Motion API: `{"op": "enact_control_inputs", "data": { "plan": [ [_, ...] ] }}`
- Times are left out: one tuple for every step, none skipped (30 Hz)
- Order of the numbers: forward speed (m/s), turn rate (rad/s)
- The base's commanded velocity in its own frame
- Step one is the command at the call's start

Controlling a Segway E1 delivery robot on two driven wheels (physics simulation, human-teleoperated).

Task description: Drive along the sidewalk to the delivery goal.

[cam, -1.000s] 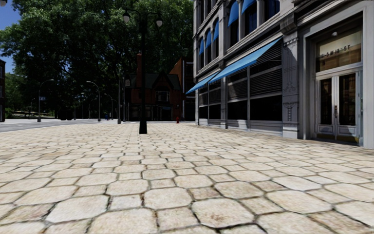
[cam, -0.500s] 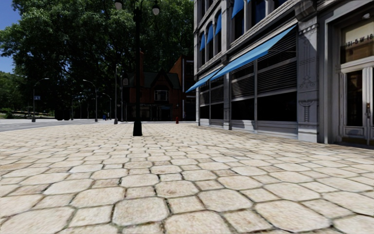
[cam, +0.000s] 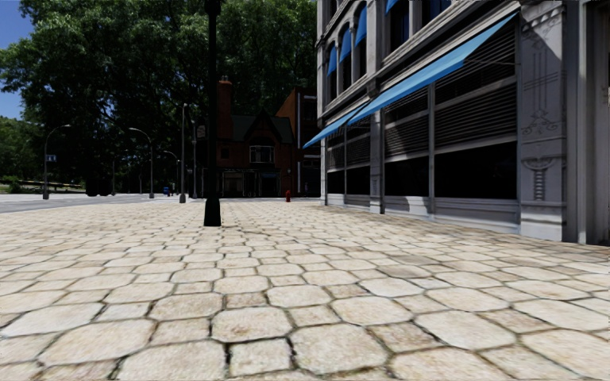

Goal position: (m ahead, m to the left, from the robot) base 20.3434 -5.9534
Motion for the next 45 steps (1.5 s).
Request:
{"op": "enact_control_inputs", "data": {
  "plan": [
    [2.0, 0.0],
    [2.0, 0.0],
    [2.0, 0.0],
    [2.0, 0.0],
    [2.0, 0.0],
    [2.0, 0.0],
    [2.0, 0.0],
    [2.0, 0.0],
    [2.0, 0.0],
    [2.0, 0.0],
    [2.0, 0.0],
    [2.0, 0.0],
    [2.0, 0.0],
    [2.0, 0.0],
    [2.0, 0.0],
    [2.0, 0.02],
    [2.0, 0.02],
    [2.0, 0.06],
    [2.0, 0.07],
    [2.0, 0.08],
    [2.0, 0.08],
    [2.0, 0.1],
    [2.0, 0.11],
    [2.0, 0.13],
    [2.0, 0.15],
    [2.0, 0.15],
    [2.0, 0.19],
    [2.0, 0.21],
    [2.0, 0.22],
    [2.0, 0.22],
    [2.0, 0.22],
    [2.0, 0.22],
    [2.0, 0.22],
    [2.0, 0.22],
    [2.0, 0.22],
    [2.0, 0.22],
    [2.0, 0.22],
    [2.0, 0.22],
    [2.0, 0.22],
    [2.0, 0.22],
    [2.0, 0.22],
    [2.0, 0.14],
    [2.0, 0.02],
    [2.0, 0.02],
    [2.0, 0.0]
  ]
}}
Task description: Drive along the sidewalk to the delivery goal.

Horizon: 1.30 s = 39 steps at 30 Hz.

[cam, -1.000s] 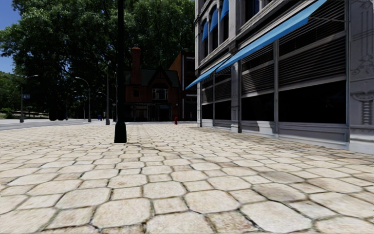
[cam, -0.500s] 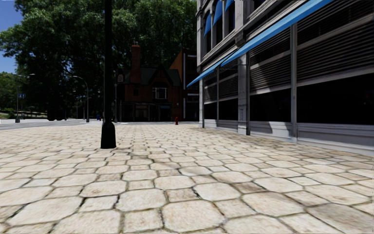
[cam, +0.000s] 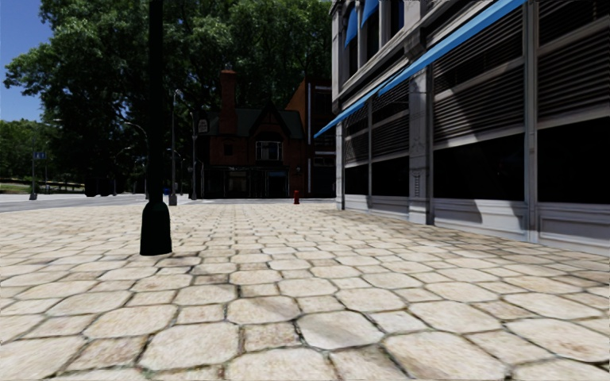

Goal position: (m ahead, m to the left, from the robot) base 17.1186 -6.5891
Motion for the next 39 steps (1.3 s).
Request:
{"op": "enact_control_inputs", "data": {
  "plan": [
    [2.0, 0.0],
    [2.0, 0.0],
    [2.0, 0.0],
    [2.0, 0.0],
    [2.0, 0.0],
    [2.0, 0.0],
    [2.0, 0.0],
    [2.0, 0.0],
    [2.0, 0.0],
    [2.0, 0.0],
    [2.0, 0.0],
    [2.0, 0.0],
    [2.0, 0.0],
    [2.0, 0.0],
    [2.0, 0.0],
    [2.0, 0.0],
    [2.0, 0.0],
    [2.0, 0.0],
    [2.0, 0.0],
    [2.0, 0.0],
    [2.0, 0.0],
    [2.0, 0.0],
    [2.0, 0.0],
    [2.0, 0.0],
    [2.0, 0.0],
    [2.0, 0.0],
    [2.0, 0.0],
    [2.0, 0.0],
    [2.0, 0.0],
    [2.0, 0.0],
    [2.0, 0.0],
    [2.0, 0.0],
    [2.0, 0.0],
    [2.0, 0.0],
    [2.0, 0.0],
    [2.0, 0.0],
    [2.0, 0.0],
    [2.0, 0.0],
    [2.0, 0.0]
  ]
}}
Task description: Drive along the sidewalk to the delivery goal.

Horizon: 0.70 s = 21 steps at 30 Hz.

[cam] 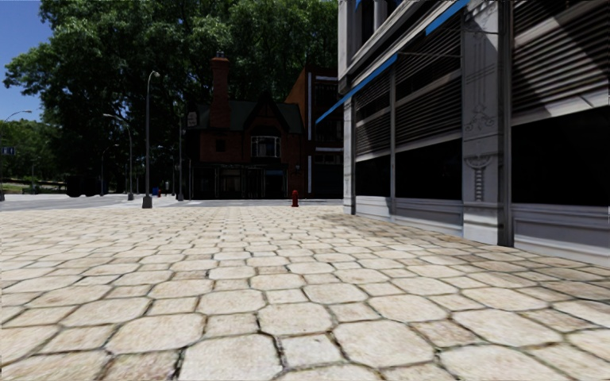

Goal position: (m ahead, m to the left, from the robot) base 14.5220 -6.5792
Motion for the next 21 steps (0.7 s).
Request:
{"op": "enact_control_inputs", "data": {
  "plan": [
    [2.0, 0.0],
    [2.0, 0.0],
    [2.0, 0.0],
    [2.0, 0.0],
    [2.0, 0.0],
    [2.0, 0.0],
    [2.0, 0.0],
    [2.0, 0.0],
    [2.0, 0.0],
    [2.0, 0.0],
    [2.0, 0.0],
    [2.0, 0.0],
    [2.0, 0.0],
    [2.0, 0.0],
    [2.0, 0.0],
    [2.0, 0.0],
    [2.0, 0.0],
    [2.0, 0.0],
    [2.0, 0.0],
    [2.0, 0.0],
    [2.0, 0.0]
  ]
}}
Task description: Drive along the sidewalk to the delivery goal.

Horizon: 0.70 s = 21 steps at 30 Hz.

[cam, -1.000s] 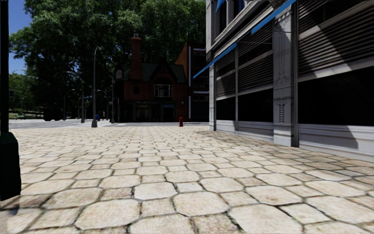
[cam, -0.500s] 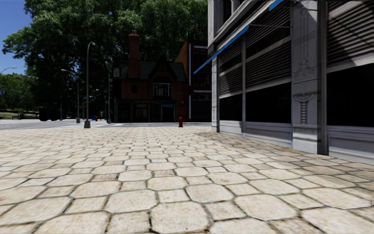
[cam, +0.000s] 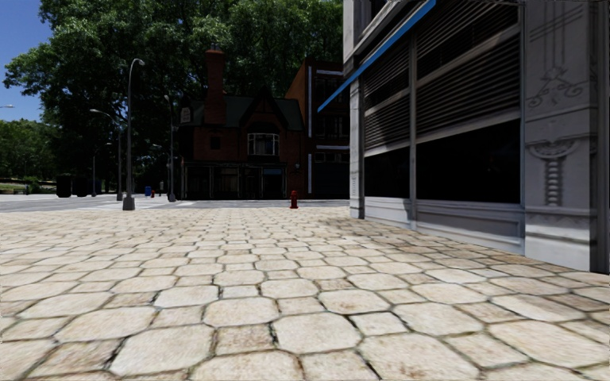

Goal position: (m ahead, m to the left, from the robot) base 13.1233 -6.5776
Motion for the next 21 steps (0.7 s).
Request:
{"op": "enact_control_inputs", "data": {
  "plan": [
    [2.0, 0.0],
    [2.0, 0.0],
    [2.0, 0.0],
    [2.0, 0.0],
    [2.0, 0.0],
    [2.0, 0.0],
    [2.0, 0.0],
    [2.0, 0.0],
    [2.0, 0.0],
    [2.0, 0.0],
    [2.0, 0.0],
    [2.0, 0.0],
    [2.0, 0.0],
    [2.0, 0.0],
    [2.0, 0.0],
    [2.0, 0.0],
    [2.0, 0.0],
    [2.0, 0.0],
    [2.0, 0.0],
    [2.0, 0.0],
    [2.0, 0.0]
  ]
}}
